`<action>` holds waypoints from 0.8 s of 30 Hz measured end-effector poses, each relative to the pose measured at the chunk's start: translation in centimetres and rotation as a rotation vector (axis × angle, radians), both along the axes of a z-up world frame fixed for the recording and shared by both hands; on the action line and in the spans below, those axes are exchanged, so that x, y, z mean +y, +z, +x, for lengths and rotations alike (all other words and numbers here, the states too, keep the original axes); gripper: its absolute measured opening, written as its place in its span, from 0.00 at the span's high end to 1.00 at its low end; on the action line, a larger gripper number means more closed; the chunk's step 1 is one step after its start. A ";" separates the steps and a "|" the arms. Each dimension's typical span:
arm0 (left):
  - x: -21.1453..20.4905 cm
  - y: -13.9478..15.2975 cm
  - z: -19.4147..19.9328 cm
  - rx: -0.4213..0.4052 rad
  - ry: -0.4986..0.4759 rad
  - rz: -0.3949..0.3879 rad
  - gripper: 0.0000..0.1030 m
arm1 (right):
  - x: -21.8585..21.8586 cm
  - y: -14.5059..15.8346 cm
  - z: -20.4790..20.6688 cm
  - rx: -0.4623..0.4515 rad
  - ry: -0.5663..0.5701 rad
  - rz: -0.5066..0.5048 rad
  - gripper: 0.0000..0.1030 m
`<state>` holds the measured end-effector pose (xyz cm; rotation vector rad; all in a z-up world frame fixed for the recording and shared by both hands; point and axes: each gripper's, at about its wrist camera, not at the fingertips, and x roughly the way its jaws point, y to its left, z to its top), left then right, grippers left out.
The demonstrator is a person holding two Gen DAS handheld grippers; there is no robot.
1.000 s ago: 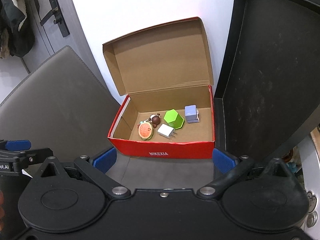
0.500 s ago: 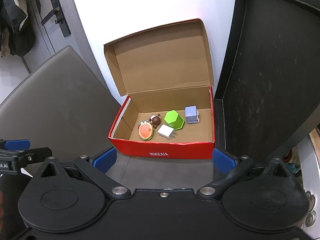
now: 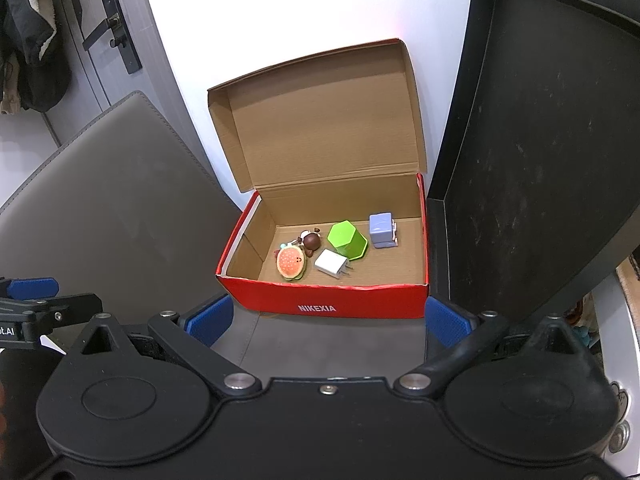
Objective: Organize objects
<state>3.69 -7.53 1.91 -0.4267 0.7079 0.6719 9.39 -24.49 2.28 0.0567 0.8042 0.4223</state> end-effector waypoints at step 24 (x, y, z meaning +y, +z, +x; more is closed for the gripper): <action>0.0 0.3 0.2 0.000 0.006 0.011 0.00 | 0.1 0.0 -0.2 -0.001 -0.003 -0.006 0.00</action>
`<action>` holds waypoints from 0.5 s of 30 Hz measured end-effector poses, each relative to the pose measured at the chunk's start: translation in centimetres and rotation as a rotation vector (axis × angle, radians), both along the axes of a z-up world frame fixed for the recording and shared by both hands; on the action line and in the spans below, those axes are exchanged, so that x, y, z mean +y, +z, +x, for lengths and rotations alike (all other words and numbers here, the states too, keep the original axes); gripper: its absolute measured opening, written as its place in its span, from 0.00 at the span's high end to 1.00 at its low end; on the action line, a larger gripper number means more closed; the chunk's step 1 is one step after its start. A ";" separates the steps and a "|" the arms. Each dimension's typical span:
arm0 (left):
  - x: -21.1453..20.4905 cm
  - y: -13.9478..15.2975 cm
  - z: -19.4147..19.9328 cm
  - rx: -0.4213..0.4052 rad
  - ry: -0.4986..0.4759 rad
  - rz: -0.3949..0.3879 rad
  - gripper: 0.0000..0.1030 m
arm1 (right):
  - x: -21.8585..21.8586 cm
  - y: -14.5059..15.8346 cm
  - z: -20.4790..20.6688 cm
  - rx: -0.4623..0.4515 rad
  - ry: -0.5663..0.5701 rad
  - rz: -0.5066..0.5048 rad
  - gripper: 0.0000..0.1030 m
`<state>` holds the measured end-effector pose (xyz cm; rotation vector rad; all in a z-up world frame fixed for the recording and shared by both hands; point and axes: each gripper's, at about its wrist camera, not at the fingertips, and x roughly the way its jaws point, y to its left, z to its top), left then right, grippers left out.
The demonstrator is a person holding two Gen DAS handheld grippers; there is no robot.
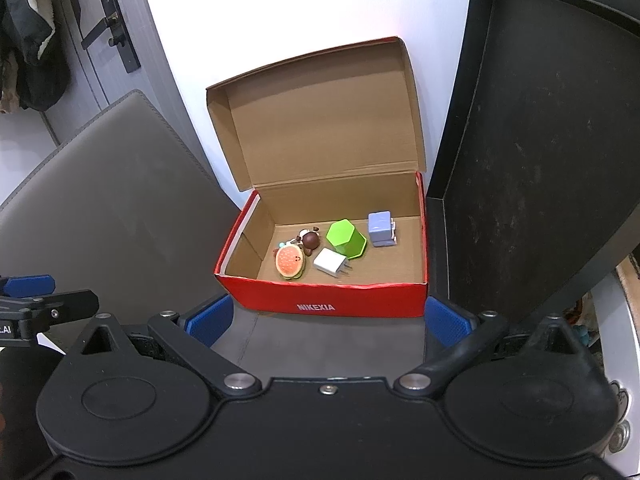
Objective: Organize objects
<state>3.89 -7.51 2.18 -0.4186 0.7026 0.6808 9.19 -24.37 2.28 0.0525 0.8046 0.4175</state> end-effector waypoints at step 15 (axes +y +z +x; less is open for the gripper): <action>-0.2 0.0 0.0 -0.001 -0.001 0.003 0.00 | 0.1 -0.1 0.0 0.001 -0.009 -0.003 0.00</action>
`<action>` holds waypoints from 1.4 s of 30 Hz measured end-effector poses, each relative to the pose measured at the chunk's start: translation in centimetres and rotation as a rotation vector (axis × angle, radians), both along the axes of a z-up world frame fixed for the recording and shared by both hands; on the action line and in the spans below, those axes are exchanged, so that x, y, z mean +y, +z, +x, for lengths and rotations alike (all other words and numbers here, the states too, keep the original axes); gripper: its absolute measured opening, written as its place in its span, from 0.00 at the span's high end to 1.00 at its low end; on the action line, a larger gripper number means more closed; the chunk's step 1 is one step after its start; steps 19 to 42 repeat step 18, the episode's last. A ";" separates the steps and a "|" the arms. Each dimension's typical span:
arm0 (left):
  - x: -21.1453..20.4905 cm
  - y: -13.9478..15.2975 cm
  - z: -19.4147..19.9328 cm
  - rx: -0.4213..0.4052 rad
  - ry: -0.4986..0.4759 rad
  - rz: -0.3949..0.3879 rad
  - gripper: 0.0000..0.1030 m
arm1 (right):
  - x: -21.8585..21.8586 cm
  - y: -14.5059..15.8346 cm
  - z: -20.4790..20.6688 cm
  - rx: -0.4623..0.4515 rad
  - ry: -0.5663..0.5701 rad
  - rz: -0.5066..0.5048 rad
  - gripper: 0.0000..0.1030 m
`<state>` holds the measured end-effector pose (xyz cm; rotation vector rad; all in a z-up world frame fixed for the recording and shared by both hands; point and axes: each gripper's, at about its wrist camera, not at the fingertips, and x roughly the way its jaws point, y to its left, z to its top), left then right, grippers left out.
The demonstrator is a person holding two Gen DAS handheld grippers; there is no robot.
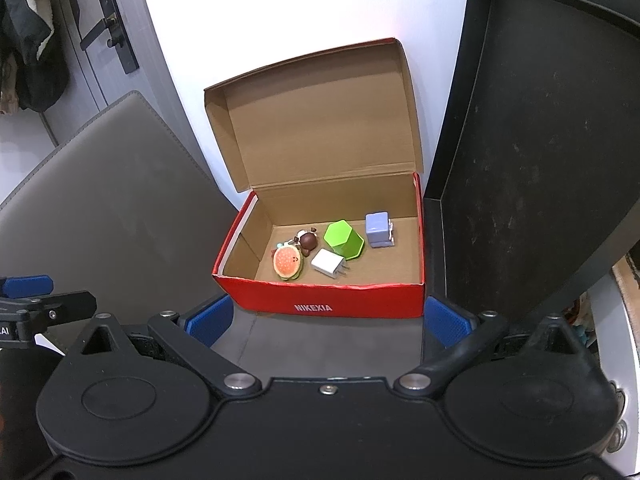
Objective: Organize objects
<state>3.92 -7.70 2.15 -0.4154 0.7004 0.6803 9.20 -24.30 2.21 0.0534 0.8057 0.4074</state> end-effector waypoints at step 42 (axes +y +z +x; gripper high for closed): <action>0.0 0.0 0.5 0.003 -0.020 0.008 0.00 | 0.0 -0.4 0.2 0.010 -0.016 -0.006 0.00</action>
